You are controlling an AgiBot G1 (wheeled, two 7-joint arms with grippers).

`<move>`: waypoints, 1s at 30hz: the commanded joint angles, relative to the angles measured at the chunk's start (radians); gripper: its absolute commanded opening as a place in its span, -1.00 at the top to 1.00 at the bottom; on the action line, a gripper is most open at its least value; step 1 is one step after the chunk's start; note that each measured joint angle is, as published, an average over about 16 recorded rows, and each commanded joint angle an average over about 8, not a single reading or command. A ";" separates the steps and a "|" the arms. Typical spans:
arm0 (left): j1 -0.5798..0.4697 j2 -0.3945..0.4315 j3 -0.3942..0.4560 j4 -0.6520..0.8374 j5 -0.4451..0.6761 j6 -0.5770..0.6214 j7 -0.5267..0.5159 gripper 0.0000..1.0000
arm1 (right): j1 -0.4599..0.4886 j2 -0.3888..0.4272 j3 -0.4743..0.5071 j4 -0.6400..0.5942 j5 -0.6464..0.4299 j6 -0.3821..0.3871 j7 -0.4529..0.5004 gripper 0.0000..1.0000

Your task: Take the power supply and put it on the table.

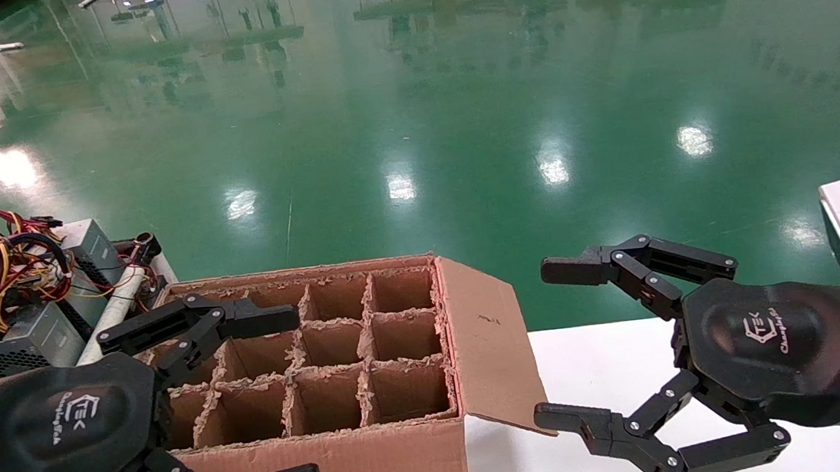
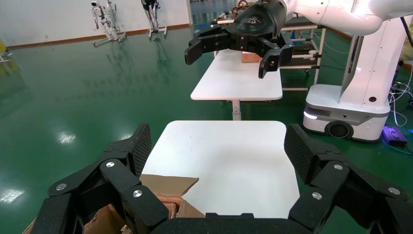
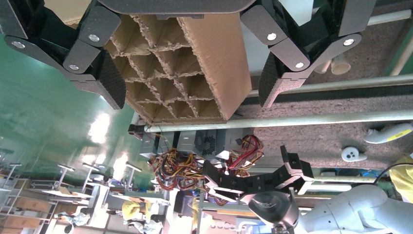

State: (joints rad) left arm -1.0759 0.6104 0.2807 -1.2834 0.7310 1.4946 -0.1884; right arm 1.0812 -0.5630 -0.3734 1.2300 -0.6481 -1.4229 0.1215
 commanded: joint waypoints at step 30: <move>0.000 0.000 0.000 0.000 0.000 0.000 0.000 -1.00 | 0.000 0.000 0.000 0.000 0.000 0.000 0.000 -1.00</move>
State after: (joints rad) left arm -1.0759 0.6104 0.2807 -1.2834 0.7310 1.4946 -0.1884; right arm 1.0812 -0.5630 -0.3734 1.2300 -0.6481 -1.4229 0.1215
